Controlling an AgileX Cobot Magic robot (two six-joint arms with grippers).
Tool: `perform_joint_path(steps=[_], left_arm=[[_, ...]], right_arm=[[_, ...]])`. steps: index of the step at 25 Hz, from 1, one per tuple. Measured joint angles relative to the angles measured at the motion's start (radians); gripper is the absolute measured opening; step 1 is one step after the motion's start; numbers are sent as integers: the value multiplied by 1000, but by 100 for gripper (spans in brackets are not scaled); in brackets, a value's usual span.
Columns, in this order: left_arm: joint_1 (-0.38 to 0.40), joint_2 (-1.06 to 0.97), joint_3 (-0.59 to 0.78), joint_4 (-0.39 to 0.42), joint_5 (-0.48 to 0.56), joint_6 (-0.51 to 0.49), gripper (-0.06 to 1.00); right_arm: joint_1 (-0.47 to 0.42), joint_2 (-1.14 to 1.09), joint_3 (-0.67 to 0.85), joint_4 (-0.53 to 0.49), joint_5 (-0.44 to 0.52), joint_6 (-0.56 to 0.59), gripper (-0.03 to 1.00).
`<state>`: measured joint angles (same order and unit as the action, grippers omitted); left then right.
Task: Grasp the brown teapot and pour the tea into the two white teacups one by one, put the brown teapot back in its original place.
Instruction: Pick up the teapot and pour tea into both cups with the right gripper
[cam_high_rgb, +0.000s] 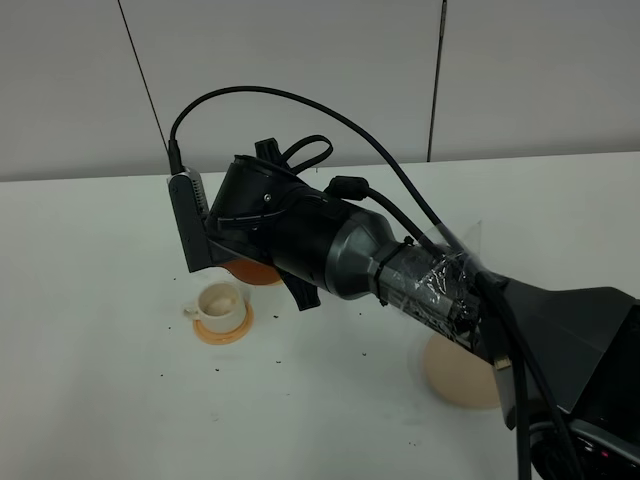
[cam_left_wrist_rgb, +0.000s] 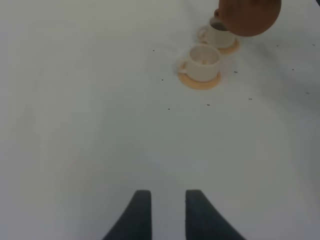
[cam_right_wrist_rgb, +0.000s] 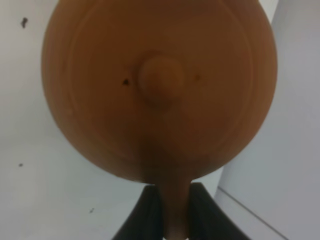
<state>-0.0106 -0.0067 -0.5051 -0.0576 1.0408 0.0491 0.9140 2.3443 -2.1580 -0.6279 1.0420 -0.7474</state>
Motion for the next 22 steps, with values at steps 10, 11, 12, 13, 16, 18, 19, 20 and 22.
perform_joint_path(steps=[10,11,12,13,16,18,19,20,22], left_arm=[[0,0,0,0,0,0,24],[0,0,0,0,0,0,24],[0,0,0,0,0,0,24],[0,0,0,0,0,0,24],[0,0,0,0,0,0,24],[0,0,0,0,0,0,24],[0,0,0,0,0,0,24],[0,0,0,0,0,0,24],[0,0,0,0,0,0,24]], right_arm=[[5,6,0,-53,-18,1,10],[6,11,0,-58,-17,1,10],[6,15,0,-59,-15,1,10],[7,20,0,-59,-13,1,10],[9,31,0,-58,-10,1,10],[9,32,0,-58,-4,1,10],[9,32,0,-58,0,0,10],[9,32,0,-59,2,-2,10],[9,34,0,-59,6,-11,10]])
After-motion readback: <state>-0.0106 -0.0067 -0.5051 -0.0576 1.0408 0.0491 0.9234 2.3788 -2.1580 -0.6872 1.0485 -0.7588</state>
